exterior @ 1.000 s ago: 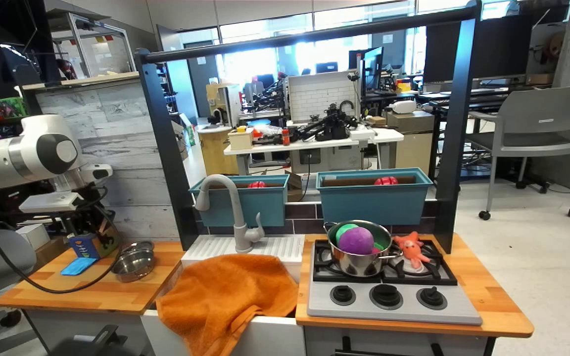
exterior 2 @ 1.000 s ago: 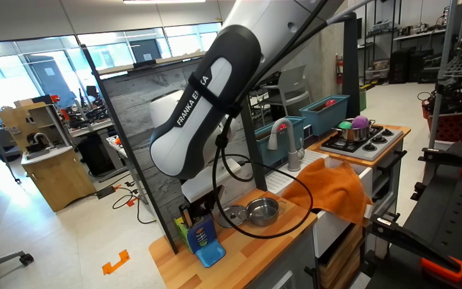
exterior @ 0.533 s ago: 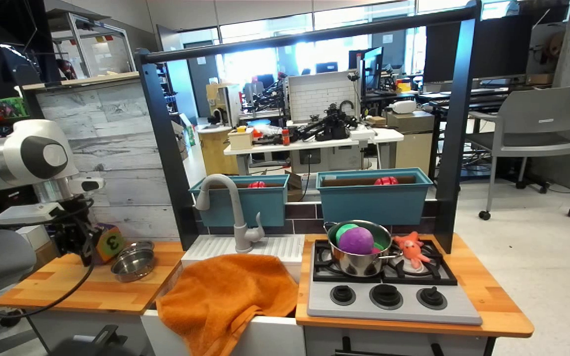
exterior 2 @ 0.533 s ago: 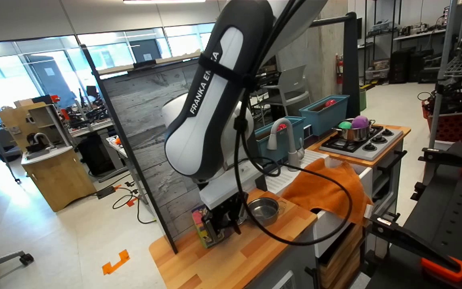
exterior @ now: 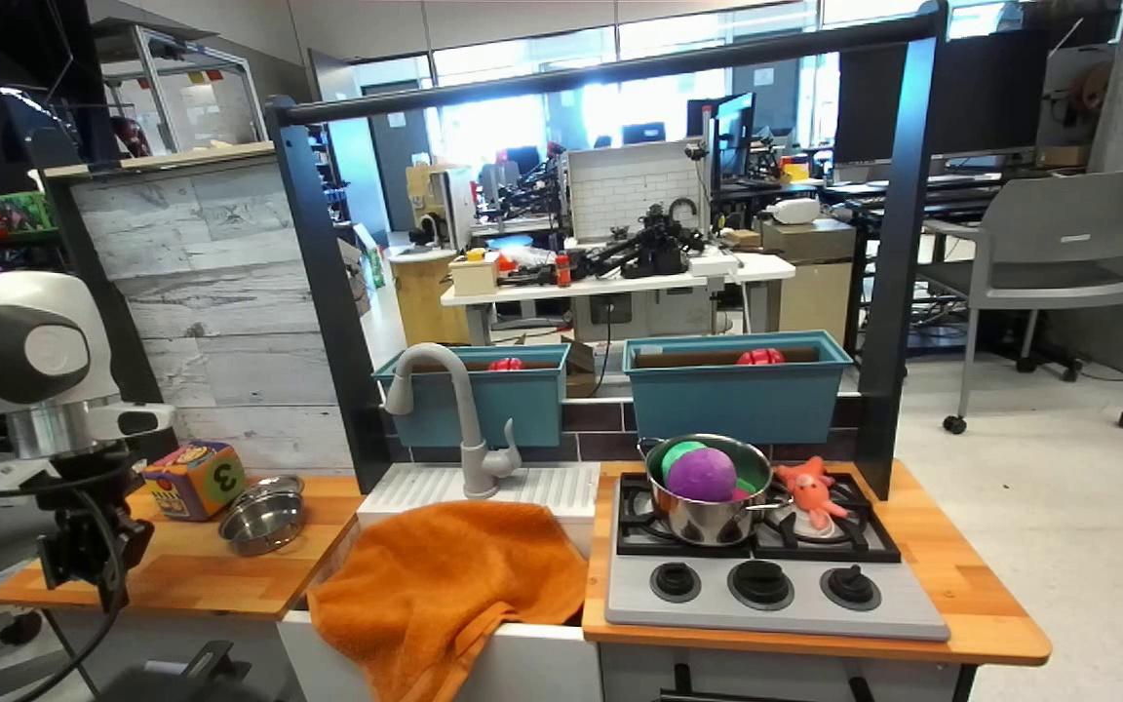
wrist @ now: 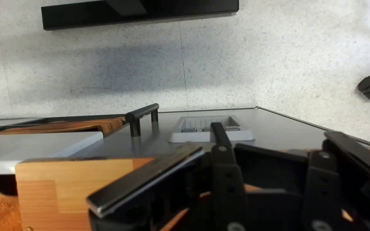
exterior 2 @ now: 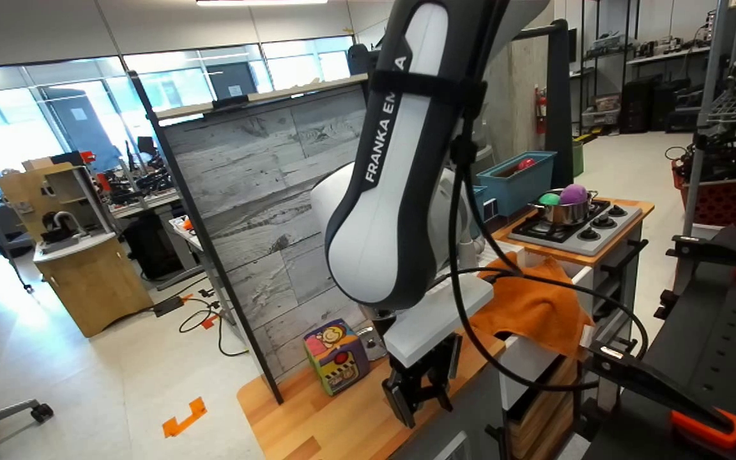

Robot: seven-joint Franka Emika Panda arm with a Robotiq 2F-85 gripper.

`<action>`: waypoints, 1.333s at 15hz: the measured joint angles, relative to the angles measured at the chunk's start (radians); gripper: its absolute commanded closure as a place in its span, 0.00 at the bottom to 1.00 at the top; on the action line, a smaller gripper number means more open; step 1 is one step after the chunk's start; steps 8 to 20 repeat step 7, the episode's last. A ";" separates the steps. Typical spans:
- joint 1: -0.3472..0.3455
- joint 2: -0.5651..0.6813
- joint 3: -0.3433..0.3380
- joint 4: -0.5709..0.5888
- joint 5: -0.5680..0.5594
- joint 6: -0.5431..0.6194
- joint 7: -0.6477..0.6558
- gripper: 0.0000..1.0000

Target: Turn the box

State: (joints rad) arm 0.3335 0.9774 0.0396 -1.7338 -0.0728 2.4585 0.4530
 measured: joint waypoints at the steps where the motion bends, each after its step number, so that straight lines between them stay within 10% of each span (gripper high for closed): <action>1: 0.000 -0.025 0.000 -0.052 0.000 0.036 0.000 0.74; 2: 0.003 -0.053 -0.004 -0.106 0.000 0.075 0.001 0.92; 5: 0.015 -0.134 -0.022 -0.232 0.000 0.139 0.012 0.74; 20: 0.015 -0.158 -0.024 -0.259 0.000 0.143 0.013 0.74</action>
